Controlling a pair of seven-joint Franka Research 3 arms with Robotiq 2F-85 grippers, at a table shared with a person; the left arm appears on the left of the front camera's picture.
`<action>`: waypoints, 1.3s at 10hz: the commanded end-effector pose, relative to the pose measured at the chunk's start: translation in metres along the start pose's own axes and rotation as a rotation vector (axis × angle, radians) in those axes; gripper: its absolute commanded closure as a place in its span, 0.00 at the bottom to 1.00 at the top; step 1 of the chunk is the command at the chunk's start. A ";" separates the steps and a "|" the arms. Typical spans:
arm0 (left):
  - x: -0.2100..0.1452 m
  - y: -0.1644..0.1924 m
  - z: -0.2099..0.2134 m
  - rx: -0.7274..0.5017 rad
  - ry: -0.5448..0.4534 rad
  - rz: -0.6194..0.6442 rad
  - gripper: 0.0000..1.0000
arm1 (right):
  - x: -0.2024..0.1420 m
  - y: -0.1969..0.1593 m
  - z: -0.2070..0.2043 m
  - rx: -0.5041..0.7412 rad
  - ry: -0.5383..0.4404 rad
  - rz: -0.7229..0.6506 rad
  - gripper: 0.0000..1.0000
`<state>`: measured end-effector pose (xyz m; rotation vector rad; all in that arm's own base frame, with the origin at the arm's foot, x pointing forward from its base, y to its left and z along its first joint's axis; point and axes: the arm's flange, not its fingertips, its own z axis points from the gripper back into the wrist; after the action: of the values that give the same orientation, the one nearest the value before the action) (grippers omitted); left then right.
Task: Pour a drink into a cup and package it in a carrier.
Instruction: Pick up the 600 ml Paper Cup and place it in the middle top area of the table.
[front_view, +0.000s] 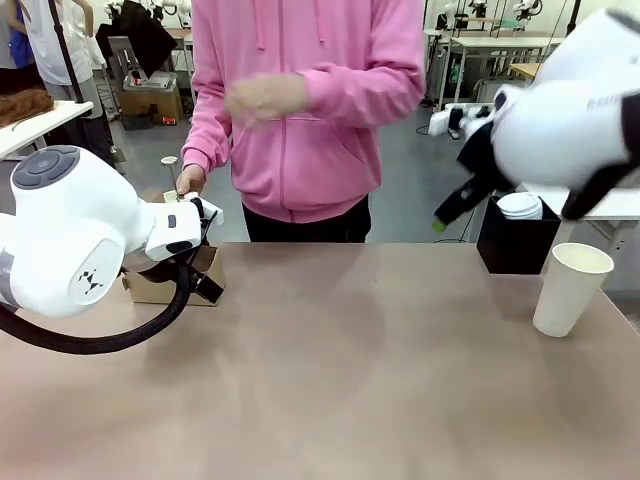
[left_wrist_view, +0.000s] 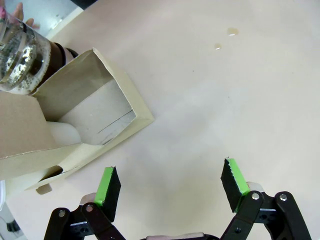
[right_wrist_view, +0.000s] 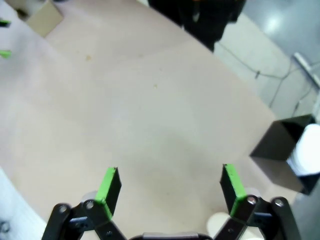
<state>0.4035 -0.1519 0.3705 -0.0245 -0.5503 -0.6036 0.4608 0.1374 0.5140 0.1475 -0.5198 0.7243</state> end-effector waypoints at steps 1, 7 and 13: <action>0.000 0.000 0.000 0.000 0.000 0.000 0.00 | -0.009 -0.075 0.020 0.200 -0.041 0.100 0.00; 0.000 0.000 0.000 0.000 0.000 0.000 0.00 | -0.130 -0.214 -0.003 0.473 -0.509 0.299 0.00; 0.000 0.000 0.000 0.000 0.000 0.000 0.00 | -0.150 -0.208 0.003 0.420 -0.522 0.289 0.00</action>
<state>0.4037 -0.1517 0.3704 -0.0237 -0.5501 -0.6030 0.5055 -0.1100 0.4465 0.6910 -0.9175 1.0920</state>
